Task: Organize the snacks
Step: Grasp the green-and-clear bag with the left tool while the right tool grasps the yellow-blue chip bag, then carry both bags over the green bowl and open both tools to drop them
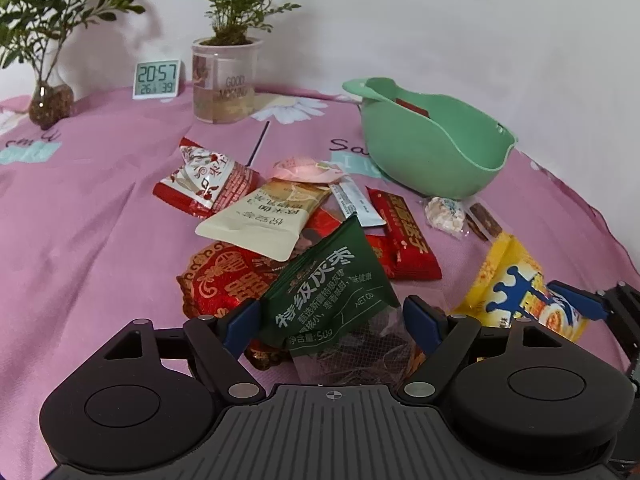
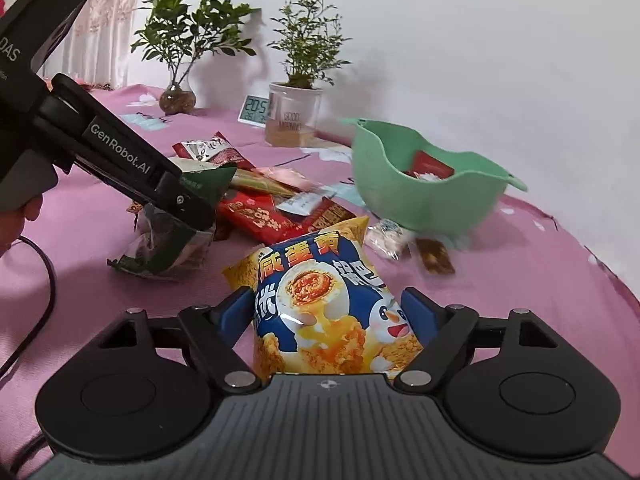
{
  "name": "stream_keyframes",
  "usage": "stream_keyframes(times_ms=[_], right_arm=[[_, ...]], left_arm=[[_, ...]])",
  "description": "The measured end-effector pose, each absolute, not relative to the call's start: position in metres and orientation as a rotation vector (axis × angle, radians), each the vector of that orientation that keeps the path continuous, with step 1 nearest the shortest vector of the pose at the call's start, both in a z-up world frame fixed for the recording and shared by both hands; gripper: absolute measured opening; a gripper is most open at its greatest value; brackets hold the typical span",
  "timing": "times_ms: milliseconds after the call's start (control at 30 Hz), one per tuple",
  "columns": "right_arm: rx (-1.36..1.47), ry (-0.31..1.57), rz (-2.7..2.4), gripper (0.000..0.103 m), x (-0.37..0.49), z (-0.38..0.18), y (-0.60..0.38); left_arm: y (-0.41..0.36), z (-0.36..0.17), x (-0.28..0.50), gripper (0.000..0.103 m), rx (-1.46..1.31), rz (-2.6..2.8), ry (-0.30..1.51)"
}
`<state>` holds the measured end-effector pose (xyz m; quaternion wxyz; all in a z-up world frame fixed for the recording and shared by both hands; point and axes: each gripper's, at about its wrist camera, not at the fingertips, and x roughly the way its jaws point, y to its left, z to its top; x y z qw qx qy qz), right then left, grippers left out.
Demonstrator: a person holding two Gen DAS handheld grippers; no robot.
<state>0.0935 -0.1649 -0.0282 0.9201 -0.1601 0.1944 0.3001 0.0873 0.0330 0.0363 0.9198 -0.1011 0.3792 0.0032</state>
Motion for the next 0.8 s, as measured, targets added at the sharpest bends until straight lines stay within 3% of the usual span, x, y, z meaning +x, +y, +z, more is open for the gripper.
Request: stream_keyframes(times_ms=[267, 800], right_arm=[[-0.404, 0.423, 0.584, 0.091, 0.092, -0.038, -0.155], [-0.260, 0.491, 0.537, 0.090, 0.106, -0.042, -0.171]], left_arm=[[0.021, 0.036, 0.098, 0.103, -0.135, 0.002, 0.783], [0.005, 0.024, 0.110, 0.103, -0.044, 0.011, 0.813]])
